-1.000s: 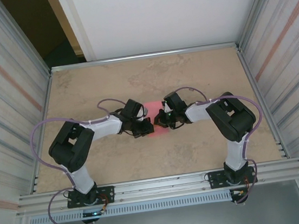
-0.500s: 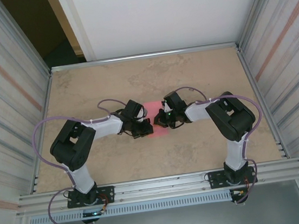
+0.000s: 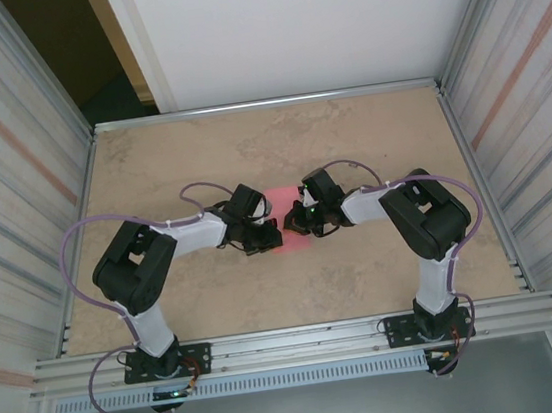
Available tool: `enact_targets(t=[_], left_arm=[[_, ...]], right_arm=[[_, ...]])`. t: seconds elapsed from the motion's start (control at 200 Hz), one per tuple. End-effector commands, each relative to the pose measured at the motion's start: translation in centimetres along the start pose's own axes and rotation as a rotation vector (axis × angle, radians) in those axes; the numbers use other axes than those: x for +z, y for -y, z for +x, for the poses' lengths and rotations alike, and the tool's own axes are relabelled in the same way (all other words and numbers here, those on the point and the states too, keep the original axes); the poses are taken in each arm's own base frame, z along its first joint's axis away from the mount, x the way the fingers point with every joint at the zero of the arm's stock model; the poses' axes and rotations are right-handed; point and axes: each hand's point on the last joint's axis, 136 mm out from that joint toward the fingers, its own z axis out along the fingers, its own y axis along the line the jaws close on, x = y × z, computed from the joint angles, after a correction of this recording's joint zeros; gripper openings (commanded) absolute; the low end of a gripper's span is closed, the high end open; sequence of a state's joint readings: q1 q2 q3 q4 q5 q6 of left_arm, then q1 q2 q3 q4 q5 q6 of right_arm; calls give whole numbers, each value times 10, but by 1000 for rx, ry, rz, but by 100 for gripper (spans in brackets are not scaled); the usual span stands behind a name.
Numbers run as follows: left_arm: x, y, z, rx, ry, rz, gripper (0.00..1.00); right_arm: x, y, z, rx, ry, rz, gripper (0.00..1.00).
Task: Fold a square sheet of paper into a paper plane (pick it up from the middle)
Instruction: Fold the triangle a second time at the center of the table.
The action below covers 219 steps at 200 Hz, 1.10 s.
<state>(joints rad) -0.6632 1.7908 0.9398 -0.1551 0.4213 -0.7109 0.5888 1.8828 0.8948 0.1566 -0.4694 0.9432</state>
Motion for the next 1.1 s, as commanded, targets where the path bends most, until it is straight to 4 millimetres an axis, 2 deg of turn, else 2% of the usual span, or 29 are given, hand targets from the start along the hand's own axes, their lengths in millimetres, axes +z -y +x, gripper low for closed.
enact_targets(t=[0.0,0.311,0.491,0.677,0.737,0.832,0.917,1.092], left_arm=[[6,-17,16,-15,-44,-50,3],[4,-29,28,-44,-54,-58,4],[0,-39,44,-92,-61,-45,4],[-18,-34,54,-127,-28,1,4],[-28,-26,48,-111,4,28,5],[-42,-2,32,-35,67,100,5],[-48,15,19,12,101,143,5],[-34,24,-3,20,94,135,3]], right_arm=[[8,84,29,131,-67,278,0],[8,87,30,130,-73,285,0],[8,87,30,130,-72,289,0],[9,90,32,136,-77,285,0],[9,90,33,137,-76,281,0],[10,89,33,139,-75,276,0],[10,87,32,140,-73,267,0],[12,87,32,147,-68,256,0]])
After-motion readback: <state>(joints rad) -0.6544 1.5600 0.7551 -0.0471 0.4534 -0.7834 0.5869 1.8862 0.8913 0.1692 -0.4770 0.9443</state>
